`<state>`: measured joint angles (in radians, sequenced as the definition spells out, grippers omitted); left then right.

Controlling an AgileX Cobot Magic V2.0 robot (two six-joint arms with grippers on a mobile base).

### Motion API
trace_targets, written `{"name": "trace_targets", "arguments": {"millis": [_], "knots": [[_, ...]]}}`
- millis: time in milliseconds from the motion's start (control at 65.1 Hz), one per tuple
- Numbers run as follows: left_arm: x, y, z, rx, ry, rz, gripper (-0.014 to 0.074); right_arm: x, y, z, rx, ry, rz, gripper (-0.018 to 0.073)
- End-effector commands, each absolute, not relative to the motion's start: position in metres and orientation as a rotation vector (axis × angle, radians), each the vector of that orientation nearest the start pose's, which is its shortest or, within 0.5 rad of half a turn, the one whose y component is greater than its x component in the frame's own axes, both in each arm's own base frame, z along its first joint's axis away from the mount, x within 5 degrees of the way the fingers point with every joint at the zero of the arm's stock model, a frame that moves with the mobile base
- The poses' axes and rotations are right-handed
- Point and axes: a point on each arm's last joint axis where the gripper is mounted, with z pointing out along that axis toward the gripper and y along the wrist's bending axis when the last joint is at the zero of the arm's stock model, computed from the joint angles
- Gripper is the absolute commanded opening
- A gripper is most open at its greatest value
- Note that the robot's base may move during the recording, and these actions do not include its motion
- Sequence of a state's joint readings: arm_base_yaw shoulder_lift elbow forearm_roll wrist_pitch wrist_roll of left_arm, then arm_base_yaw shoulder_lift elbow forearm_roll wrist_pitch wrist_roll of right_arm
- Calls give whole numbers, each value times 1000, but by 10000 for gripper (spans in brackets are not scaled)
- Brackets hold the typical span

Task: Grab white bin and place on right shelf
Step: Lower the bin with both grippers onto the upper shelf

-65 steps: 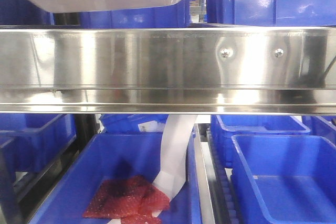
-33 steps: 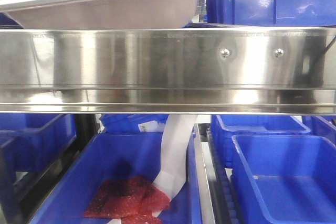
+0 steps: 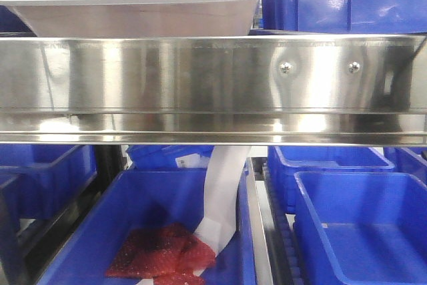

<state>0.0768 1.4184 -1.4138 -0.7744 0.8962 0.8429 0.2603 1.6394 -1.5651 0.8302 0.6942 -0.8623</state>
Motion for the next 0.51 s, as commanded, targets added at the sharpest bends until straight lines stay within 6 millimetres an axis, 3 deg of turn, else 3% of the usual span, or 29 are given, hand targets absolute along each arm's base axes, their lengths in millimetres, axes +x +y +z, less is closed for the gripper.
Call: {"name": "trace_targets", "arguments": {"millis": [0, 200, 492], "knots": [[297, -27, 434, 506, 1930, -356, 463, 345, 129, 428, -671, 1768, 428, 635], [299, -22, 439, 476, 1893, -272, 462, 348, 118, 441, -629, 1678, 260, 635], [297, -19, 445, 453, 1854, -221, 416, 345, 112, 452, -589, 1626, 212, 634]]}}
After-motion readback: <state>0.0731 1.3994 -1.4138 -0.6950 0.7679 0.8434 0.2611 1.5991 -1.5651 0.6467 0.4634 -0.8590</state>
